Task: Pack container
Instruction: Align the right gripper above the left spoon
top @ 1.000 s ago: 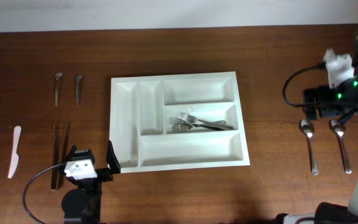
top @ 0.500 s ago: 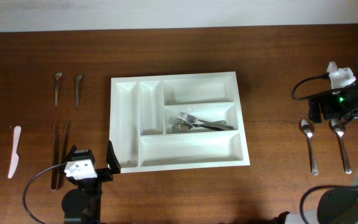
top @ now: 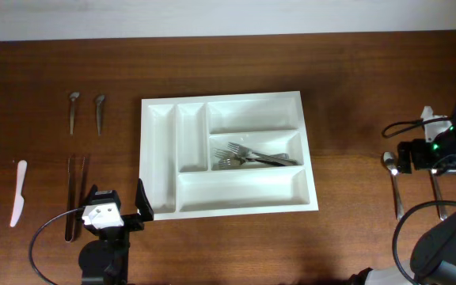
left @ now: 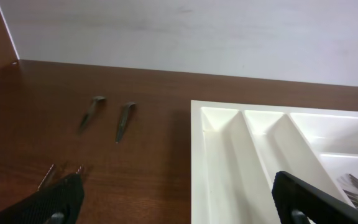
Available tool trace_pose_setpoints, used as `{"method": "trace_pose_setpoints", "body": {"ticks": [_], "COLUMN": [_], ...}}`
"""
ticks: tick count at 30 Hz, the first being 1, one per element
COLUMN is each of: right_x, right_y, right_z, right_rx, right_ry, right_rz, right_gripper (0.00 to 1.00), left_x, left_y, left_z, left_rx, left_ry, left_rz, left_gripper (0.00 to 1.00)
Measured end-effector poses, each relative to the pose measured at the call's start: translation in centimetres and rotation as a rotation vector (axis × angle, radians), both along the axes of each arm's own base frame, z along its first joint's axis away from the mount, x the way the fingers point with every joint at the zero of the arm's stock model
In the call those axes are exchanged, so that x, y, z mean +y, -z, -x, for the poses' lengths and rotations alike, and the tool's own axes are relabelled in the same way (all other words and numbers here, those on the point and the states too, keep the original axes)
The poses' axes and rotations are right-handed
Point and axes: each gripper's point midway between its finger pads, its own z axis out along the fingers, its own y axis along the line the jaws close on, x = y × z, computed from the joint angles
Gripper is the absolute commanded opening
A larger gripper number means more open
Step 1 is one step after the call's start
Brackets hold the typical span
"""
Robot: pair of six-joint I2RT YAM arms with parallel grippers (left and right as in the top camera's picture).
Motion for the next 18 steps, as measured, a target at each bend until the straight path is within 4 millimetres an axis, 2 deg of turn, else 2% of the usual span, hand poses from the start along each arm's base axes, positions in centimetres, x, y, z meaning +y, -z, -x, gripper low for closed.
{"method": "trace_pose_setpoints", "body": {"ticks": [18], "right_x": [-0.3], "right_y": [7.6], "right_z": [-0.8], "right_rx": [0.113], "right_ry": [-0.003], "right_rz": [-0.068], "right_gripper": [0.99], "left_x": [0.0], "left_y": [0.0], "left_z": [0.0], "left_rx": [0.0], "left_ry": [0.0], "left_rz": [0.0], "left_gripper": [0.99]}}
